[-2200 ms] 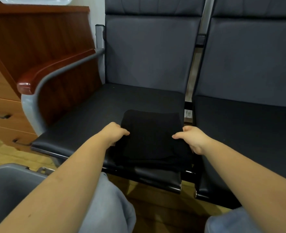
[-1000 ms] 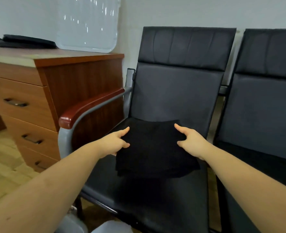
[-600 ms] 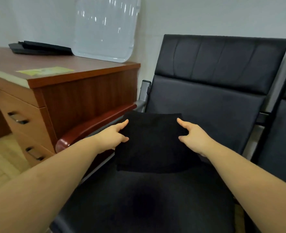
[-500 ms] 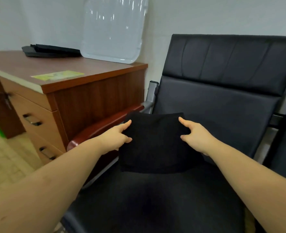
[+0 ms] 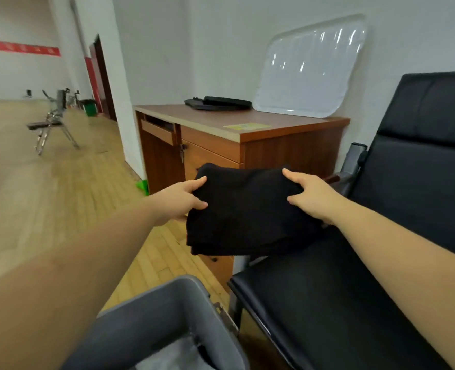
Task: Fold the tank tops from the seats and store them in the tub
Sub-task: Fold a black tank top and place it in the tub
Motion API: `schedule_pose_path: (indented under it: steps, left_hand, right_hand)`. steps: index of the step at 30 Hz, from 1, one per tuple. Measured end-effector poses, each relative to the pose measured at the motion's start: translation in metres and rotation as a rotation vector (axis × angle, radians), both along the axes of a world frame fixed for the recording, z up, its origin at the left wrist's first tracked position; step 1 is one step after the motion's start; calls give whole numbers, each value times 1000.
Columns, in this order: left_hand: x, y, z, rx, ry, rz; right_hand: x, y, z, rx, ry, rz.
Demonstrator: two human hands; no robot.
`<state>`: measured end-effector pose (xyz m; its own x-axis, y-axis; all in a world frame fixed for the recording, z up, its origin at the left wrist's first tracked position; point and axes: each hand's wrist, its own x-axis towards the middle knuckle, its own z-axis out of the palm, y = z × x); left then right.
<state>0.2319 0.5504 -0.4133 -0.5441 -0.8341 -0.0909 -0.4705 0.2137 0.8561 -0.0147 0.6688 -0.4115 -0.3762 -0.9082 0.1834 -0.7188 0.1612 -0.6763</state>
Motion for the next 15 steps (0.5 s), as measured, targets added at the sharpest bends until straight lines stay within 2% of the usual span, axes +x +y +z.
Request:
schedule_pose_path:
  steps: [7, 15]
  left_hand:
    - [145, 27, 13, -8, -59, 185]
    - [259, 75, -4, 7, -109, 310]
  right_hand:
    - [129, -18, 0, -13, -15, 162]
    - [240, -13, -25, 4, 4, 281]
